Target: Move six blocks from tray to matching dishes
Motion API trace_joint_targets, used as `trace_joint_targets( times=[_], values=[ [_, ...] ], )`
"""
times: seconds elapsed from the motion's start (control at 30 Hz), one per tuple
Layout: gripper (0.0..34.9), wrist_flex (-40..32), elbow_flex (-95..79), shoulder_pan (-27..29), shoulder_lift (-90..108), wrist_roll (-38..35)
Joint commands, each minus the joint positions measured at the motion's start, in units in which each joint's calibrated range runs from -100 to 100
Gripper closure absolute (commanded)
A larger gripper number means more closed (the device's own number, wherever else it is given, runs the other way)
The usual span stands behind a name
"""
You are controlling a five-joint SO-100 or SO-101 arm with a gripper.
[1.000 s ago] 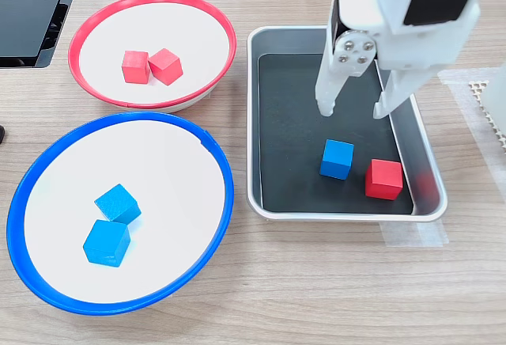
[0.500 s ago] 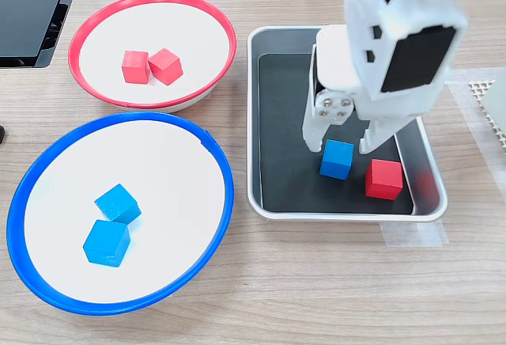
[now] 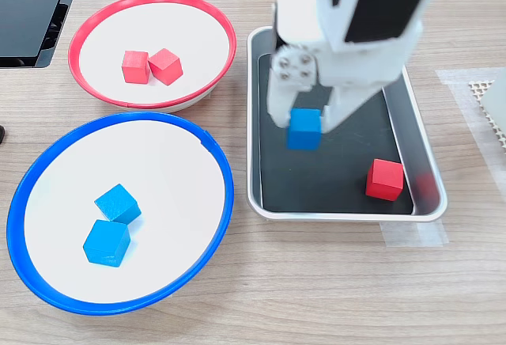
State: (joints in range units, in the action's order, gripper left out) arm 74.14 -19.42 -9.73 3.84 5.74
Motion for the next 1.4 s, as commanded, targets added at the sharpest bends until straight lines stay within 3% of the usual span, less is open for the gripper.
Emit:
trace_joint_targets(
  times=[0.0,0.2,0.23,0.33,0.4,0.47,0.63,0.73,0.8,0.93,1.1,1.2,1.3,1.37],
  values=[
    [34.7,-0.9,22.1,-0.9,-6.9,-0.2],
    [34.2,-6.3,35.4,-5.3,-21.6,-0.8],
    [31.2,-6.8,36.2,-5.9,-23.4,-1.1],
    [17.1,-7.7,36.4,-7.6,-26.0,-3.0],
    [13.0,-7.2,34.7,-8.2,-24.8,-4.2],
    [14.6,-5.3,31.8,-8.3,-21.7,-5.4],
    [33.4,5.1,17.4,-7.3,-8.7,-10.1],
    [34.6,9.9,0.8,-3.9,2.3,-14.5],
    [34.6,9.6,-9.3,-1.2,8.7,-16.0],
    [34.1,6.7,-19.2,-1.2,14.8,-16.9],
    [21.7,0.8,-26.7,-3.5,18.5,-16.2],
    [19.5,-1.3,-28.1,-4.5,18.6,-16.3],
    [13.8,-2.0,-28.7,-5.8,18.2,-18.7],
    [13.6,-2.5,-28.6,-6.5,18.1,-21.0]
  ],
)
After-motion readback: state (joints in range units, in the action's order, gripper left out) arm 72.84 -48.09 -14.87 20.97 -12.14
